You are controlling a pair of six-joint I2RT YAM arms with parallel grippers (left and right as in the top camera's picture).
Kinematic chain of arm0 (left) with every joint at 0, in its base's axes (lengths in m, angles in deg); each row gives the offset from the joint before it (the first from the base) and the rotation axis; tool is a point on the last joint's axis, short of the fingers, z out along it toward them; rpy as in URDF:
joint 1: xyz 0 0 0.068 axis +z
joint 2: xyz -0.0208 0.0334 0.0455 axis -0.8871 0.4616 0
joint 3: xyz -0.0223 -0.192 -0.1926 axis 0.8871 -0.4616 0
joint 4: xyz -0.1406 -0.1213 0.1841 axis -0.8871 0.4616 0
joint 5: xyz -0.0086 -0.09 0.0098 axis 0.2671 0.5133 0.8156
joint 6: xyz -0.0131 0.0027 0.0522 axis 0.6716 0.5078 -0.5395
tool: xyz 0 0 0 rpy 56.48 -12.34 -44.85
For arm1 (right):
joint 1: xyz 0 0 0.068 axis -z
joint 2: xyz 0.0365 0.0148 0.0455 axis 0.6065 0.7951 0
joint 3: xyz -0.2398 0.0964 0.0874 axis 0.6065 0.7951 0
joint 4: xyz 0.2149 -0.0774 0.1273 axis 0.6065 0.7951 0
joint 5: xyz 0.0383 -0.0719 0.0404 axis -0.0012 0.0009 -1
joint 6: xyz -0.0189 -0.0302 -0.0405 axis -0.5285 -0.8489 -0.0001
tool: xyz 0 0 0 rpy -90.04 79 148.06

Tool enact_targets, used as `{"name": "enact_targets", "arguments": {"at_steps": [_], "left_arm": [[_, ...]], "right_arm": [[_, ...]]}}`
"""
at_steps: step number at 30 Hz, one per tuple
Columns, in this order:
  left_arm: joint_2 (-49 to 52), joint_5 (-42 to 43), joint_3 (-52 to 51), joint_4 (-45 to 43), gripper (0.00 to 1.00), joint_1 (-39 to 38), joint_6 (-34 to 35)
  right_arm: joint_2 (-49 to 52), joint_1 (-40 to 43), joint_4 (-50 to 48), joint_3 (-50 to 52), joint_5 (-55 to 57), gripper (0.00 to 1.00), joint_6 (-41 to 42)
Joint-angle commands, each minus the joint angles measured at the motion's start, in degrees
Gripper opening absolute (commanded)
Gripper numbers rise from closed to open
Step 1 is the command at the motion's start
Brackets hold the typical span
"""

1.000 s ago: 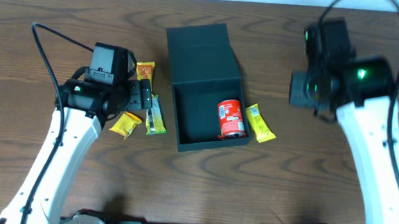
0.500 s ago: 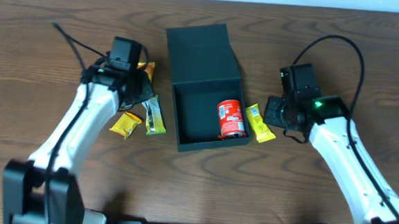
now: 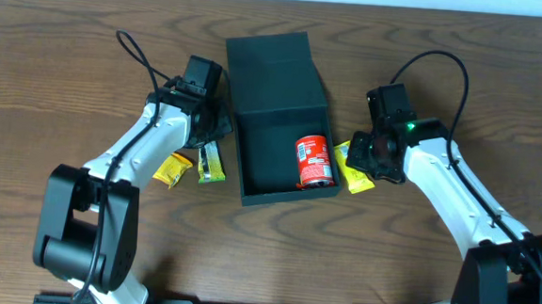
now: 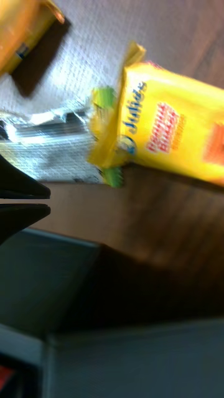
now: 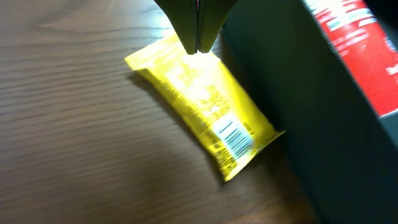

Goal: Pack container
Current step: 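Grasp the yellow packet right of the box with the right gripper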

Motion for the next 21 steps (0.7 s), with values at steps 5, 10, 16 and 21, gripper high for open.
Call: {"name": "enact_targets", "arguments": {"at_steps": [5, 10, 16, 21], "left_arm": [[3.91, 3.8, -0.09, -4.94, 0.06, -1.38, 4.33], [3.96, 4.22, -0.07, -6.71, 0.06, -1.84, 4.83], [3.96, 4.7, -0.07, -7.32, 0.06, -1.84, 6.75], [3.96, 6.16, -0.07, -10.51, 0.06, -1.9, 7.19]], "right_arm": [[-0.04, -2.23, -0.42, -0.02, -3.39, 0.01, 3.02], [0.46, -4.66, -1.46, 0.0, -2.16, 0.01, 3.63], [1.25, -6.34, -1.57, 0.0, -3.1, 0.01, 4.7], [1.25, -6.32, -2.03, 0.0, -5.49, 0.01, 4.68]]}}
